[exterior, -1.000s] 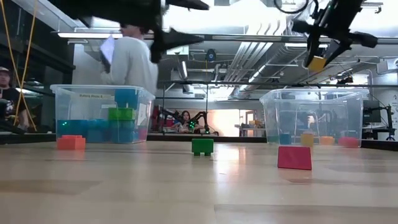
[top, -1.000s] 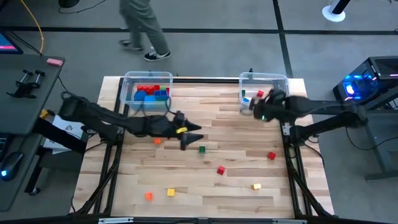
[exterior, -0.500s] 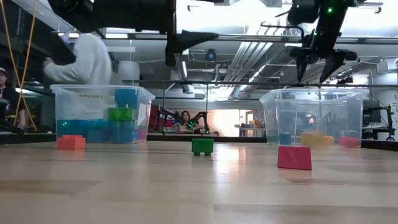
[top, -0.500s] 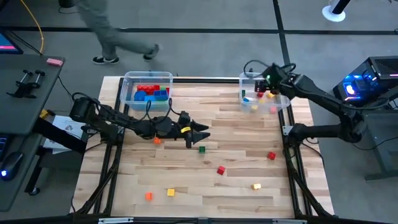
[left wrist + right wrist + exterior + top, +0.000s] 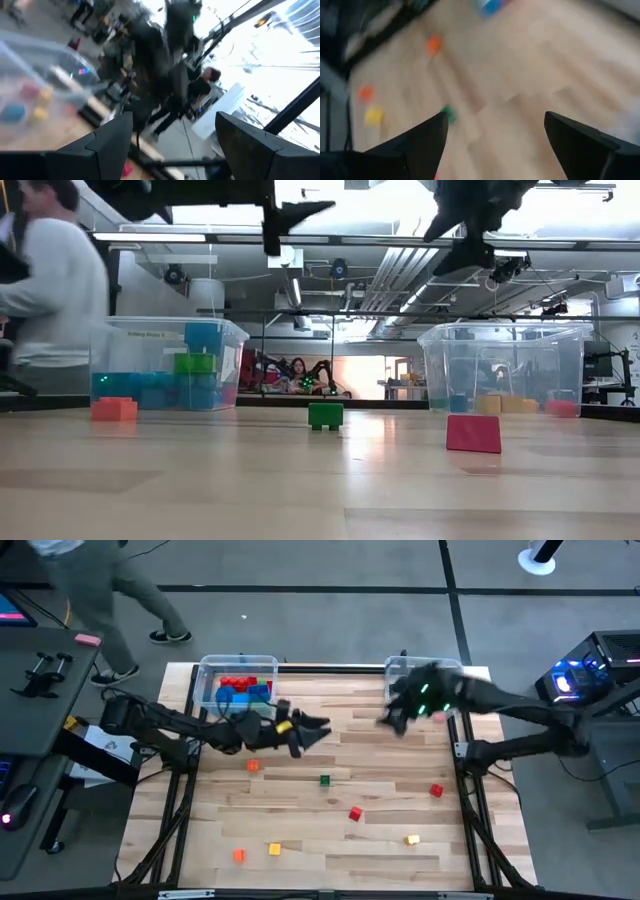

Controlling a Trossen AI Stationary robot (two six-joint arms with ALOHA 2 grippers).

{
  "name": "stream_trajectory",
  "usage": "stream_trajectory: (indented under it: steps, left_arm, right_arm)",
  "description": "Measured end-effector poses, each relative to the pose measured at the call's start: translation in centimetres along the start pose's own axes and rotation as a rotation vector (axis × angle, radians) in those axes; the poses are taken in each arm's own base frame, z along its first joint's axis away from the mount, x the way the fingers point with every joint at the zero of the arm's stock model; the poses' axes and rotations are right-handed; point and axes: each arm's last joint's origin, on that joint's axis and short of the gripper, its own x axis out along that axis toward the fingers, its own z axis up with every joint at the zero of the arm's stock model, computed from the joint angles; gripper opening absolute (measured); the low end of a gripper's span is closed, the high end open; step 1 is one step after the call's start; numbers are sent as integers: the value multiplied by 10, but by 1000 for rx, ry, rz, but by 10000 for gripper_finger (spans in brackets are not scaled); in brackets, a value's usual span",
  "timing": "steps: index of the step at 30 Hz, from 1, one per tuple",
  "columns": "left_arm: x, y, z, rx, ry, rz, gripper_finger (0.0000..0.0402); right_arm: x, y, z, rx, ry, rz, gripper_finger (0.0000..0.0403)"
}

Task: Sort blocks by size
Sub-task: Put the small game piece into the right transparent bin

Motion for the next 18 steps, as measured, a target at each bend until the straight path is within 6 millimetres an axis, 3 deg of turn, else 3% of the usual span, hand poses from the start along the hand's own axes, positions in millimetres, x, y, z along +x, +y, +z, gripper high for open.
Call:
stream_trajectory:
  steps: [5, 8, 13, 18]
  left_arm:
    - [-9, -6, 30, 40, -85, -24, 268]
    - [-14, -11, 43, 42, -103, -71, 268]
    - [-25, -22, 56, 85, -96, -145, 268]
    - [-31, -26, 60, 92, -63, -163, 268]
  right_arm:
    - [58, 62, -26, -316, 118, 100, 325]
    - [99, 87, -44, -430, 159, 140, 325]
    - [160, 91, -65, -407, 229, 110, 326]
    - [200, 88, -77, -433, 216, 111, 326]
